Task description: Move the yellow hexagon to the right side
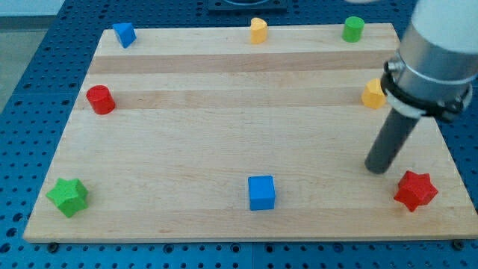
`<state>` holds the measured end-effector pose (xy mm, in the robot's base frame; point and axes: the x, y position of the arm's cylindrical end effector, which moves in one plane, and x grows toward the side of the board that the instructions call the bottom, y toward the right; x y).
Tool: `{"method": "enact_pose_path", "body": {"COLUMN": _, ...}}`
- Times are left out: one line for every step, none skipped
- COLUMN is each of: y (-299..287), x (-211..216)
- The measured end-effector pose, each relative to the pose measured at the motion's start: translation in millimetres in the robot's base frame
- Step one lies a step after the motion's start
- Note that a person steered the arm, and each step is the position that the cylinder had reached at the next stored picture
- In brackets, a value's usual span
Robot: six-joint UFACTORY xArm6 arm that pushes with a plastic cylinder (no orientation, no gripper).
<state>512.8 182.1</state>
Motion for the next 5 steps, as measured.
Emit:
{"method": "enact_pose_path", "body": {"y": 5.7, "x": -14.4}}
{"method": "enact_pose_path", "body": {"y": -18.5, "x": -26.7}}
{"method": "enact_pose_path", "body": {"y": -40.7, "x": -77.0}}
{"method": "enact_pose_path", "body": {"y": -40.8, "x": -102.5}}
{"method": "enact_pose_path", "body": {"y": -40.8, "x": -116.5}}
